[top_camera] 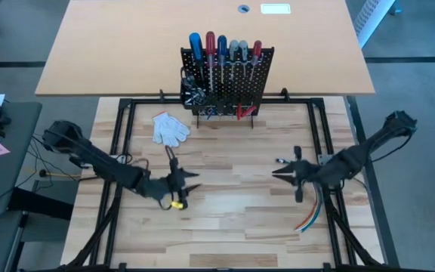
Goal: Hang tools onto peg board
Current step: Return to Home Position
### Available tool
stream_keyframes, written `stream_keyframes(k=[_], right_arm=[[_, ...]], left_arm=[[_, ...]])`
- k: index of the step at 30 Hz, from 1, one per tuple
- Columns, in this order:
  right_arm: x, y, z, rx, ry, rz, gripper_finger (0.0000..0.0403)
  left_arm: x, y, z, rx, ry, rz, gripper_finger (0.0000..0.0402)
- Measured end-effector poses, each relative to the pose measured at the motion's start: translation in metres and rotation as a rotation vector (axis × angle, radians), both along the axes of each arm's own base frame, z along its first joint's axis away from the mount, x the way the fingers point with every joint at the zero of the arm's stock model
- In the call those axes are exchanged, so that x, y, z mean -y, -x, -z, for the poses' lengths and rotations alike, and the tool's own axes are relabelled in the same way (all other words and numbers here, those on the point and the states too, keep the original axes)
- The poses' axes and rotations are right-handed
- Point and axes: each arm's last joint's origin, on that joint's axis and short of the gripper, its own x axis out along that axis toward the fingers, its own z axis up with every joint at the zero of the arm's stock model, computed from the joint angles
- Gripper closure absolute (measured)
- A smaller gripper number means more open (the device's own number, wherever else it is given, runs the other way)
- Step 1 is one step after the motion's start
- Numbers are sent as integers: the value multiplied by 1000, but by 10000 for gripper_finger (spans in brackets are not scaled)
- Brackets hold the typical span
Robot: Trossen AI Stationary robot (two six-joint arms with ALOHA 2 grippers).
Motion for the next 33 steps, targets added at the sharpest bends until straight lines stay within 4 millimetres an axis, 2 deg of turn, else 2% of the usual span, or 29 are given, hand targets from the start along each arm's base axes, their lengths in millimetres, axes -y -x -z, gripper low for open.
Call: stream_keyframes(k=[6, 11, 16, 22, 28, 33], right_arm=[[26, 13, 8, 189, -69, -166, 356], [44, 13, 25, 261, -87, -200, 356], [57, 11, 39, 295, -94, -209, 356], [60, 14, 54, 420, -99, -254, 356], [58, 17, 62, 421, -121, -287, 356], [55, 20, 70, 441, -131, -366, 356]], left_arm=[[-38, 19, -41, 62, -56, -65, 240], [-55, 52, -67, 90, -29, -28, 240], [-66, 88, -80, 108, 4, -36, 240], [-75, 118, -84, 113, 57, -51, 240], [-78, 131, -82, 112, 65, -55, 240], [-79, 132, -54, 171, 82, -52, 240]])
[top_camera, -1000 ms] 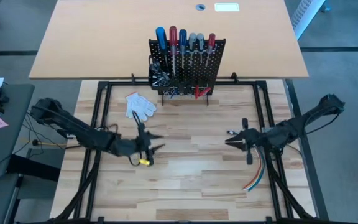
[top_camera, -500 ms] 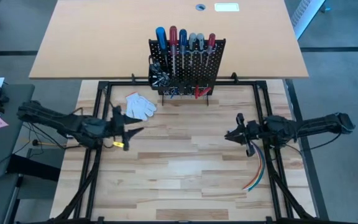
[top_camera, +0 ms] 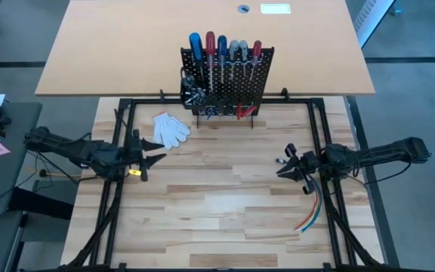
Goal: Hang tools onto peg board
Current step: Return to Home Position
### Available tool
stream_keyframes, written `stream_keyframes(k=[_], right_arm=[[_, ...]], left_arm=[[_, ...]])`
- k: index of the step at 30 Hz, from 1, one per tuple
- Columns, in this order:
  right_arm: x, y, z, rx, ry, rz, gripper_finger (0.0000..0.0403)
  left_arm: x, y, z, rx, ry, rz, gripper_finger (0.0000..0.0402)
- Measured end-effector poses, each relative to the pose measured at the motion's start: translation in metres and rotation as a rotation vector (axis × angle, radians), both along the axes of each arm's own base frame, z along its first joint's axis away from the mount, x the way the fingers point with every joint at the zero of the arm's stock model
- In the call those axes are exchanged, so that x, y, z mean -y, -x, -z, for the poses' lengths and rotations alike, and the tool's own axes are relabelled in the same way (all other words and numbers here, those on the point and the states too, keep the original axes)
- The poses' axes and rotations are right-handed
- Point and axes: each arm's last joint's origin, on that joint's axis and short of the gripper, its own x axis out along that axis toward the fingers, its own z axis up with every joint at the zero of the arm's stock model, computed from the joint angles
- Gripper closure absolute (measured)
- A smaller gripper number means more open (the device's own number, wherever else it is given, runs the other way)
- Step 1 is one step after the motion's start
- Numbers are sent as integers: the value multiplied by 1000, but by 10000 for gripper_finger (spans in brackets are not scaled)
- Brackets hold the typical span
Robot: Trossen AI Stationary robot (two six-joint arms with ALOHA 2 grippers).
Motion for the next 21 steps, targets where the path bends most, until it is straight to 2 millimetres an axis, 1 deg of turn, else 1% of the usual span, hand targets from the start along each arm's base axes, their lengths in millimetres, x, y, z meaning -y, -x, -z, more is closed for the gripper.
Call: stream_keyframes(k=[6, 10, 12, 17, 21], right_arm=[[-1, 0, 0, -3, -6, -51, 356], [-2, 1, 0, -2, 2, -80, 356], [-2, 1, 0, -2, 2, -80, 356], [-2, 1, 0, -2, 3, -80, 356], [-2, 1, 1, -6, 5, -80, 356]], left_arm=[[0, 1, 44, 102, 37, 4, 240], [-1, 5, 63, 166, 58, 22, 240], [-2, 9, 65, 180, 56, 21, 240], [-8, 26, 62, 249, 48, 9, 240], [-9, 26, 66, 175, 31, -26, 240]])
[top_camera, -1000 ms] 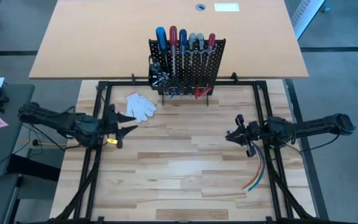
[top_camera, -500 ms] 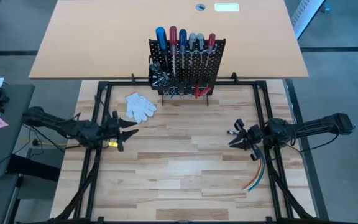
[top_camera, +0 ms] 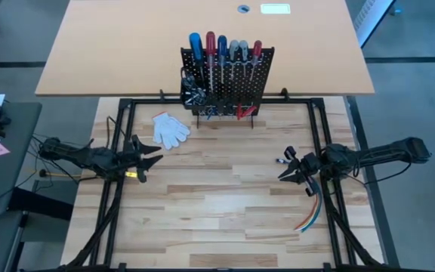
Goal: Hang tools onto peg board
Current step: Return to Home Position
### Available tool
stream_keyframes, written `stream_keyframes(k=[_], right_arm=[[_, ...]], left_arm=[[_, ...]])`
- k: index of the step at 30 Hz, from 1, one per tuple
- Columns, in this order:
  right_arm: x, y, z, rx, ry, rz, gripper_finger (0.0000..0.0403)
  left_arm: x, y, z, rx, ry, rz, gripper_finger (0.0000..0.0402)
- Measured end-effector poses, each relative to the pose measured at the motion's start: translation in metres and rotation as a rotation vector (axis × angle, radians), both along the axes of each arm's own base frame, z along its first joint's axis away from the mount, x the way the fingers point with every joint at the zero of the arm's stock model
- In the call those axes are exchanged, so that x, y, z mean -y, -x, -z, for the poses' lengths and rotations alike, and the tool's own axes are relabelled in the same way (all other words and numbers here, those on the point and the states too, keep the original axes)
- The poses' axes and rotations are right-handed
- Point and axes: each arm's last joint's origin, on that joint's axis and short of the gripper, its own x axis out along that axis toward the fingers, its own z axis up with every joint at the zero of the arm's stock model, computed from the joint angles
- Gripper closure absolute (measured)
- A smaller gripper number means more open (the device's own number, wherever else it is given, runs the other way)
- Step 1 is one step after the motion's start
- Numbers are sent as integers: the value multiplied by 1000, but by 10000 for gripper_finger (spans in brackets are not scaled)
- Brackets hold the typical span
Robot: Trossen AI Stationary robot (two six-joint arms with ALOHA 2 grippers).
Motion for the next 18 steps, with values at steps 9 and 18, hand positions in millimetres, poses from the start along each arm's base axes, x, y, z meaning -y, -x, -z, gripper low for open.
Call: stream_keyframes(k=[9, 18], right_arm=[[0, 0, 1, -6, 16, 4, 356], [0, 0, 1, -3, 28, 7, 356]], left_arm=[[2, -3, 7, 9, 26, 63, 240], [5, -8, 17, 75, -7, 144, 240]])
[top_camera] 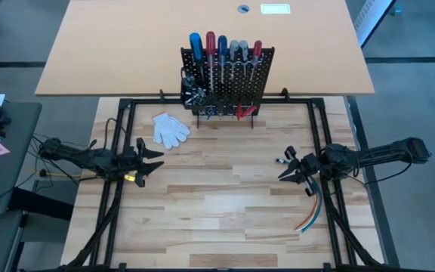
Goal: Hang tools onto peg board
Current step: Return to Home Position
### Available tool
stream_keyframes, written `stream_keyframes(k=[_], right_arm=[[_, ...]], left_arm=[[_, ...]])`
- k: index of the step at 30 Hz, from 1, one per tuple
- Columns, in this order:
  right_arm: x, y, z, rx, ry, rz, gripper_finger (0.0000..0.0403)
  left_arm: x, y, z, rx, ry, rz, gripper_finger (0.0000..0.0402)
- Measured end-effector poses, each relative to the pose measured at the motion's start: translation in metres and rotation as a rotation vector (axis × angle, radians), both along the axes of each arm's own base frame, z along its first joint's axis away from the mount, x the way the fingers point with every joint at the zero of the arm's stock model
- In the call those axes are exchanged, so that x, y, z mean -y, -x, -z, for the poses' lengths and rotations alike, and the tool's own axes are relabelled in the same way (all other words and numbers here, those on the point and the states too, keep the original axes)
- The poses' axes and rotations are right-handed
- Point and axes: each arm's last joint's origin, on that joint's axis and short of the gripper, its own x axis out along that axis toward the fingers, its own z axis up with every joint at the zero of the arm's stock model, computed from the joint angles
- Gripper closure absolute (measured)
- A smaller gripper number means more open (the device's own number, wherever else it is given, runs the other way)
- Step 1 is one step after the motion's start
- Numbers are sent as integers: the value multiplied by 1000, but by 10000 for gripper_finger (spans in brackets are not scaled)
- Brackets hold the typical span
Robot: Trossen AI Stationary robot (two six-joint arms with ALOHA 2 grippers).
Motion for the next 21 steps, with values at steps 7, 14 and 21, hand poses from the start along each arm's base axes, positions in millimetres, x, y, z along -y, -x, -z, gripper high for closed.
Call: stream_keyframes(k=[7, 14, 21], right_arm=[[0, 0, 0, 20, 46, 6, 356], [0, 0, 4, -16, 74, 8, 356], [0, -1, 9, -67, 78, 8, 356]], left_arm=[[-7, -2, 0, 9, -34, 107, 280], [-14, -3, 5, -53, -99, 125, 350], [-14, -4, 6, -49, -19, 150, 393]])
